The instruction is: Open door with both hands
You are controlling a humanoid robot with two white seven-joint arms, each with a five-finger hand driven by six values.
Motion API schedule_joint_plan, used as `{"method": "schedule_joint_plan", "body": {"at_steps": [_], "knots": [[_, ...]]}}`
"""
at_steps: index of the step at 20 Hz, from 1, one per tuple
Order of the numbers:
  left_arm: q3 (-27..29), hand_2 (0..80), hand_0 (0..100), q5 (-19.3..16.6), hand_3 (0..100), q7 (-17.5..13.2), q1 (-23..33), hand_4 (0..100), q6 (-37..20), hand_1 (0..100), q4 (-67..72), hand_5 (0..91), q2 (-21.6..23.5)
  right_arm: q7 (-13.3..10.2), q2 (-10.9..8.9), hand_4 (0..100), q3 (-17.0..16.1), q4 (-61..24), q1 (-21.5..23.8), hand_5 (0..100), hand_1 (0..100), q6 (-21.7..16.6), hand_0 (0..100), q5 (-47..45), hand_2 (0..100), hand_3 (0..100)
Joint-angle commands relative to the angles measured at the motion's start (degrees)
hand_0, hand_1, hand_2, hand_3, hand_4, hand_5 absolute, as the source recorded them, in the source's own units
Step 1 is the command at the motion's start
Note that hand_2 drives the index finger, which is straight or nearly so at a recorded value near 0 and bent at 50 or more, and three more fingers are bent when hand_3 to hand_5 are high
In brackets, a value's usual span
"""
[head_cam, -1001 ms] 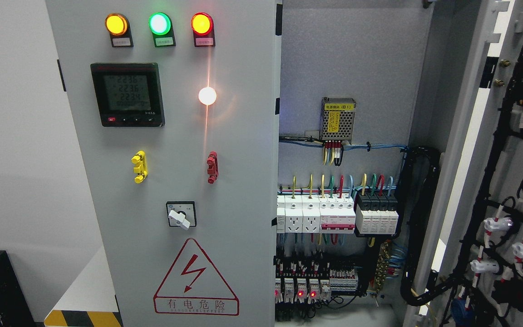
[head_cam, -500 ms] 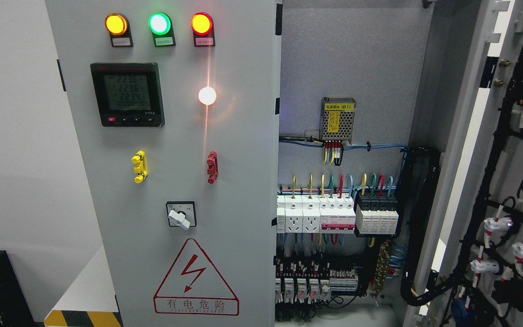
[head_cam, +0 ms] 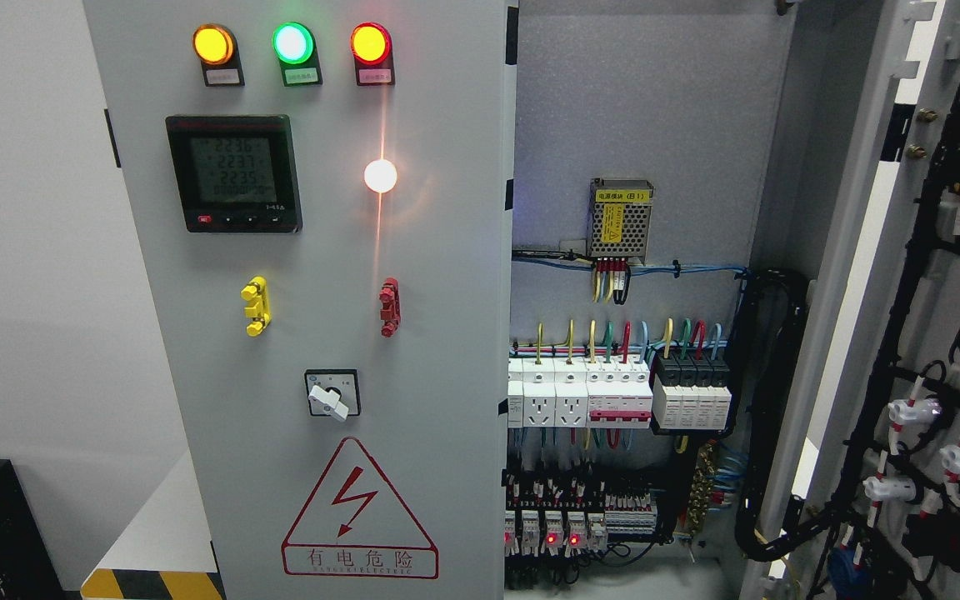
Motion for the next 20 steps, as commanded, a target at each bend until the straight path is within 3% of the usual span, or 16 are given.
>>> {"method": "schedule_joint_plan", "body": {"at_steps": [1, 5, 9, 14, 20], "knots": [[0.05, 0.0, 0, -0.09, 0, -0.04, 0.0, 0, 0.04, 0, 1.32, 0.0, -0.13, -0.13, 0.4, 0, 0.58, -3.94, -6.3, 0, 0, 2.47, 0, -0.01, 0, 0], [-0.13, 0.0, 0, -0.01, 0, -0.04, -0.35, 0, -0.05, 0, 1.23, 0.0, -0.04, -0.21, 1.27, 0, 0.59, -3.77, -12.45, 0, 0, 3.89, 0, -0.09, 0, 0], [-0.05, 0.0, 0, 0.34, 0, -0.04, -0.36, 0, -0.23, 0, 1.23, 0.0, -0.04, -0.3, 3.91, 0, 0.67, -3.15, -17.2, 0, 0, 4.06, 0, -0.09, 0, 0], [0.04, 0.0, 0, 0.34, 0, -0.04, -0.44, 0, -0.23, 0, 1.23, 0.0, -0.13, -0.3, 4.53, 0, 0.76, -2.1, -22.48, 0, 0, 10.64, 0, -0.09, 0, 0], [0.13, 0.0, 0, 0.43, 0, -0.04, -0.36, 0, -0.32, 0, 1.23, 0.0, -0.13, -0.3, 4.7, 0, 1.03, 2.82, -29.16, 0, 0, 14.43, 0, -0.18, 0, 0]]}}
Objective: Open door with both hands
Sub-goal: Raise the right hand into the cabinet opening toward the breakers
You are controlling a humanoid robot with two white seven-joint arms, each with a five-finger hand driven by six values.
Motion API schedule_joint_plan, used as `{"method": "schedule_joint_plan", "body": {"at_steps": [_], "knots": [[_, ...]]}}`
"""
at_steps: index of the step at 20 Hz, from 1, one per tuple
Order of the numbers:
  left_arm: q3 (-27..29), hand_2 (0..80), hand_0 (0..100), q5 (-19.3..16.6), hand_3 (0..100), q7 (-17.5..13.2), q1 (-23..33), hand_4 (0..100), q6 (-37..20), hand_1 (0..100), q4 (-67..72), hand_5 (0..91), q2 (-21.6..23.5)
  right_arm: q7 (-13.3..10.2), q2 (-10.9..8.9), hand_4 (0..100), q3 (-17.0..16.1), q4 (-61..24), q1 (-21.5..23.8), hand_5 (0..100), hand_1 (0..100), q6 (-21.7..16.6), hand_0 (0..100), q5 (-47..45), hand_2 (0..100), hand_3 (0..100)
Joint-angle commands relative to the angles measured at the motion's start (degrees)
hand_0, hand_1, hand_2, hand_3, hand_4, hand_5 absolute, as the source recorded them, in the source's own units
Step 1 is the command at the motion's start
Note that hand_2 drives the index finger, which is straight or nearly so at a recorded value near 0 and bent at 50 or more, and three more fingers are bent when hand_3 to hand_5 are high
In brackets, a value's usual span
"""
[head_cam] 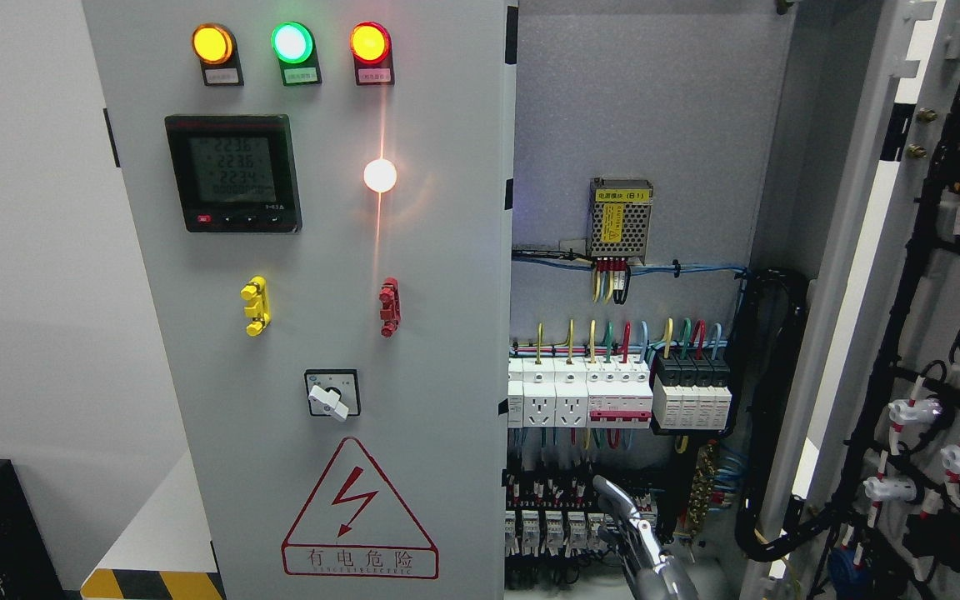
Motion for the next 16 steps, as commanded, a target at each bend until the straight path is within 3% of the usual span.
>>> {"method": "schedule_joint_plan", "body": {"at_steps": [1, 5, 16], "knots": [[1.12, 0.0, 0, 0.1, 0, -0.01, -0.01, 0, -0.04, 0, 1.23, 0.0, -0.03, 0.04, 0.69, 0, 0.32, 4.47, -6.92, 0, 0, 2.5, 0, -0.14, 0, 0], [1.12, 0.0, 0, 0.01, 0, -0.01, -0.1, 0, -0.04, 0, 1.23, 0.0, -0.03, 0.13, 0.61, 0, 0.06, 6.05, -10.87, 0, 0, 7.42, 0, -5.76, 0, 0], [1.12, 0.0, 0, 0.01, 0, -0.01, -0.1, 0, -0.04, 0, 1.23, 0.0, -0.03, 0.13, 0.17, 0, -0.2, 12.64, -19.14, 0, 0, 8.04, 0, -6.03, 0, 0]]}}
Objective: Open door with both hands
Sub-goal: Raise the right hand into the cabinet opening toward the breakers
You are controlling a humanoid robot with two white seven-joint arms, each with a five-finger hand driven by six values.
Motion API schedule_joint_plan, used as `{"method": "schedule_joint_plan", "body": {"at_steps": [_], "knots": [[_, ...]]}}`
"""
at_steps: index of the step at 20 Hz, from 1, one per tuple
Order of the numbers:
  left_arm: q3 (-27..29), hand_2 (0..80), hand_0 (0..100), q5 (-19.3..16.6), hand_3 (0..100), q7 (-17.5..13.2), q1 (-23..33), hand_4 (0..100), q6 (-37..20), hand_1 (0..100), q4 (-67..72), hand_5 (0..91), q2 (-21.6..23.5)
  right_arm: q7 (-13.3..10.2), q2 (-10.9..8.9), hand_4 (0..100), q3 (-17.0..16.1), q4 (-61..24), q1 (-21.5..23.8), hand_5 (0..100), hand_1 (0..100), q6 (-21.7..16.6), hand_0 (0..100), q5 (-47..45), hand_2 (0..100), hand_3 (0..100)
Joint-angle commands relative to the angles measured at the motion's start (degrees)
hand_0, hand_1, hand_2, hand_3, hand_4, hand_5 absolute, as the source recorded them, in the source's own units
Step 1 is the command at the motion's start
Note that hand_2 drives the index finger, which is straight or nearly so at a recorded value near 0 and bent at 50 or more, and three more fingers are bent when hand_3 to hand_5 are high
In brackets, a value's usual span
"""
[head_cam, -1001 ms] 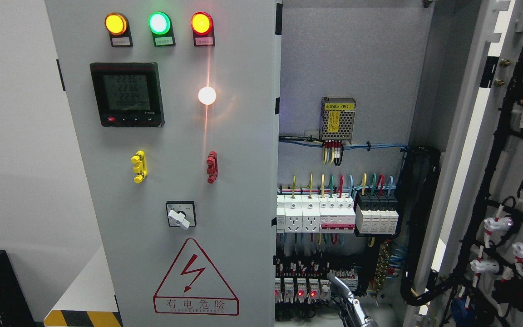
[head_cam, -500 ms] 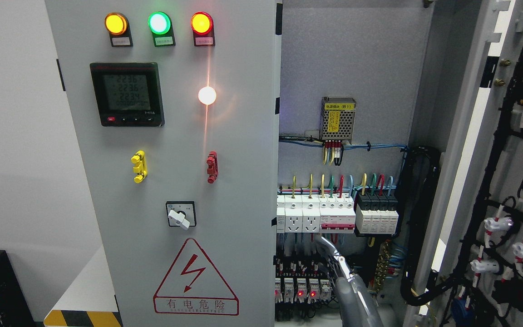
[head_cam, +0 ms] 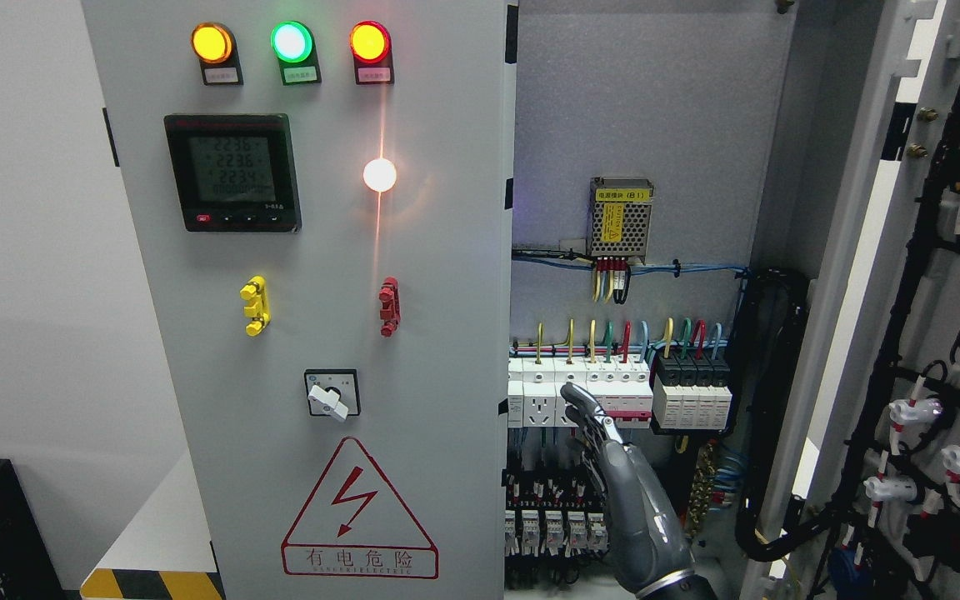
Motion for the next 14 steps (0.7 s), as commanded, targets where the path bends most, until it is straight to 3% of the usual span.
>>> {"method": "schedule_joint_plan", "body": {"at_steps": [1, 14], "knots": [[1.27, 0.0, 0, -0.02, 0, 0.0, -0.01, 0, 0.01, 0, 1.23, 0.0, -0.01, 0.07, -1.16, 0, -0.23, 6.69, -4.99, 0, 0, 0.12, 0, -0.61, 0, 0], [1.27, 0.0, 0, -0.02, 0, 0.0, -0.01, 0, 0.01, 0, 1.23, 0.0, -0.01, 0.34, -1.52, 0, -0.14, 14.26, -12.02, 0, 0, 0.2, 0, -0.78, 0, 0]]}}
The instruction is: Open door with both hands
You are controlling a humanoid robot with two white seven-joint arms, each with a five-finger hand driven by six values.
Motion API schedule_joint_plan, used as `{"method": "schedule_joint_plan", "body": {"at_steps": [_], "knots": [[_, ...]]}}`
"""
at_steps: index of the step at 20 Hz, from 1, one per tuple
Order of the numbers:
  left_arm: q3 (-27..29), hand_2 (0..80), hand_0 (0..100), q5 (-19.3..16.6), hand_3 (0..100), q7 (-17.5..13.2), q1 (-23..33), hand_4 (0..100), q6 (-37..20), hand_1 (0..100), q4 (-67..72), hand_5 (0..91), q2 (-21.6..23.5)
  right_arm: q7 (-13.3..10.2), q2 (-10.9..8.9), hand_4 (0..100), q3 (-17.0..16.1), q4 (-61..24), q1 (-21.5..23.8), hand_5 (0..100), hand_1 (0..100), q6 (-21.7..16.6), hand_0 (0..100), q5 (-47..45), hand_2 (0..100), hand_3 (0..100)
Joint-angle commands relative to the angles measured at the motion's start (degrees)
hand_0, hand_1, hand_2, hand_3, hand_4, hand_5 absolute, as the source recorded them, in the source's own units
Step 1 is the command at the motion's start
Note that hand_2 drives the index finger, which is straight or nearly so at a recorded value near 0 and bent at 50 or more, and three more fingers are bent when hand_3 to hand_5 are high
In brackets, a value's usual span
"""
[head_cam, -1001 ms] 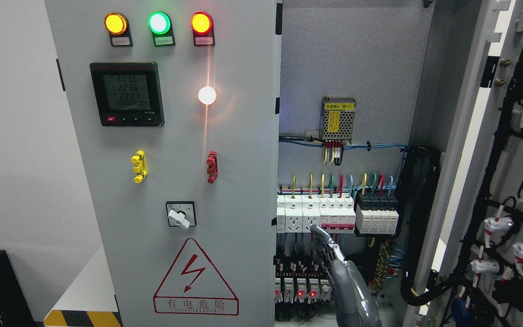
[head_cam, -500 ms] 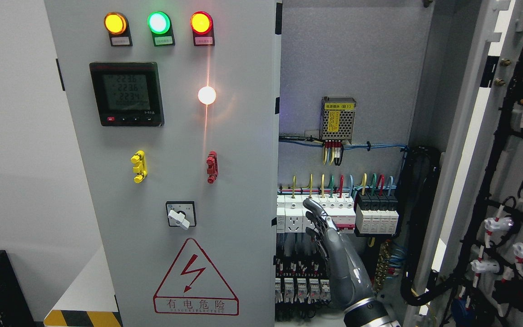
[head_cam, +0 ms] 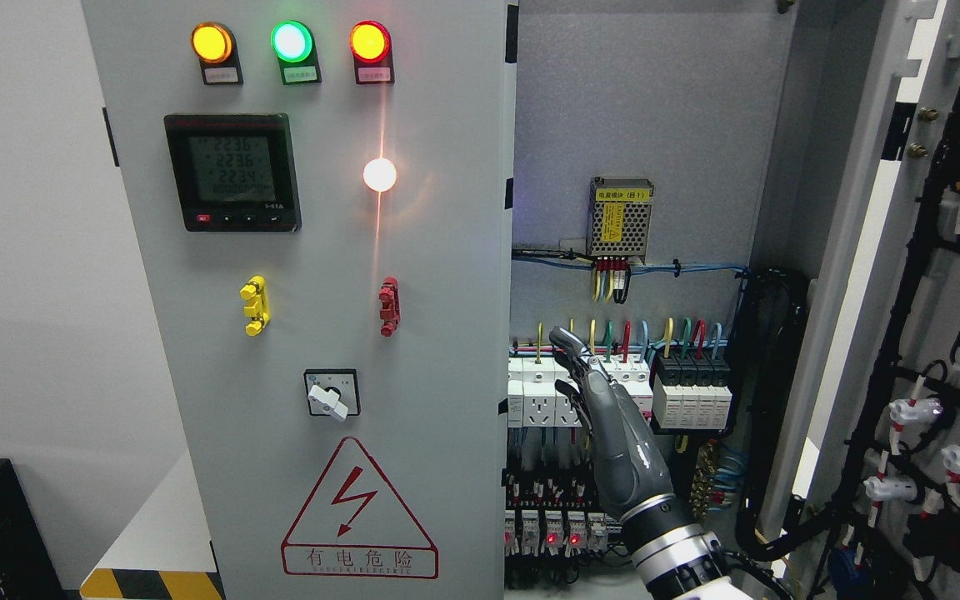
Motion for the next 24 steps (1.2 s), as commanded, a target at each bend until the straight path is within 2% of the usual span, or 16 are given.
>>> {"method": "schedule_joint_plan", "body": {"at_steps": [1, 18, 24], "knots": [[1.3, 0.0, 0, -0.02, 0, 0.0, 0.0, 0, -0.03, 0, 1.23, 0.0, 0.0, 0.04, -1.81, 0, -0.06, 5.96, -3.07, 0, 0, 0.21, 0, -0.13, 0, 0], [1.3, 0.0, 0, -0.02, 0, 0.0, 0.0, 0, 0.05, 0, 1.23, 0.0, 0.0, 0.48, -1.81, 0, -0.32, 9.65, -8.6, 0, 0, 1.88, 0, -5.66, 0, 0], [1.3, 0.0, 0, -0.02, 0, 0.0, 0.0, 0, -0.03, 0, 1.23, 0.0, 0.0, 0.57, -1.99, 0, -0.23, 9.74, -8.52, 0, 0, 1.88, 0, -8.13, 0, 0]]}}
